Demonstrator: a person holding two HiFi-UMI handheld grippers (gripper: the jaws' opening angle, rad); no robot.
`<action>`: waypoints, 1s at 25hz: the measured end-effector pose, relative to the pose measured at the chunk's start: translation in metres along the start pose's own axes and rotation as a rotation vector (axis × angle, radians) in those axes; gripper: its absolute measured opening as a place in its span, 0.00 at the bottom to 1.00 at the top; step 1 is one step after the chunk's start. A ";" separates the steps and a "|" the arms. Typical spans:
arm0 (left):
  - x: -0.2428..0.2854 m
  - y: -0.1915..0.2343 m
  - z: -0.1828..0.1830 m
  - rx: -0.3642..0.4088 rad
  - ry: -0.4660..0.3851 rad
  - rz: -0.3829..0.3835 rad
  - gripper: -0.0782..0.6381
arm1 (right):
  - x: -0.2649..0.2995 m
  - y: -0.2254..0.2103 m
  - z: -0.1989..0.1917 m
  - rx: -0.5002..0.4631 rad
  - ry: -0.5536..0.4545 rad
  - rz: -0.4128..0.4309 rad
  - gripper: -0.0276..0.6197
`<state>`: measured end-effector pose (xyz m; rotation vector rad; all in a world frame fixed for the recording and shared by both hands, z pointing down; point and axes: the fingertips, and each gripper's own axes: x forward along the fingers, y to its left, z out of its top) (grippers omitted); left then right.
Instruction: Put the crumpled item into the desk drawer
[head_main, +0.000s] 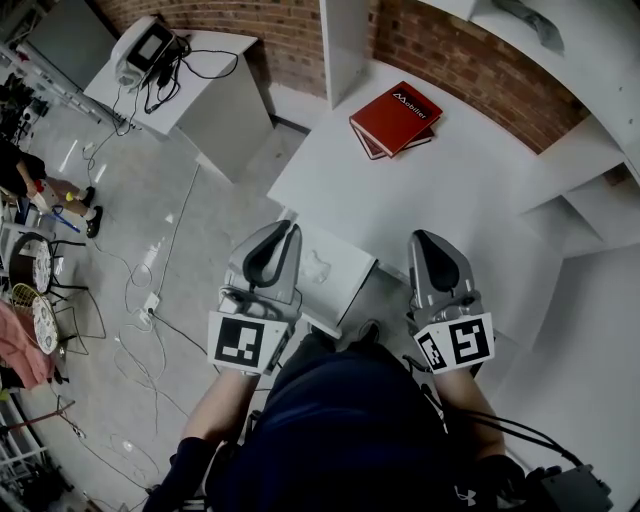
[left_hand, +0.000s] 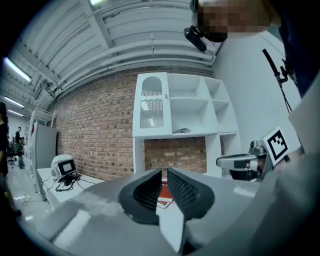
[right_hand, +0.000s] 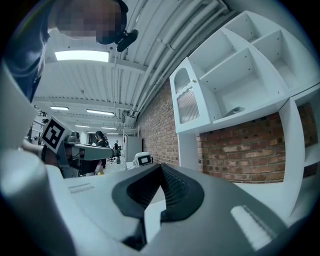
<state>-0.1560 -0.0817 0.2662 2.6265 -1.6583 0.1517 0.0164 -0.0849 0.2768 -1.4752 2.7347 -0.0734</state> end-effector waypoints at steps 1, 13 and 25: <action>0.000 0.000 -0.001 0.002 0.003 -0.001 0.16 | 0.000 0.001 0.000 -0.001 -0.001 0.002 0.05; -0.001 0.004 -0.008 0.000 0.025 -0.012 0.16 | 0.003 0.007 -0.003 -0.001 0.010 0.007 0.05; 0.004 0.007 -0.020 -0.012 0.043 -0.030 0.16 | 0.007 0.010 -0.007 -0.005 0.023 0.005 0.05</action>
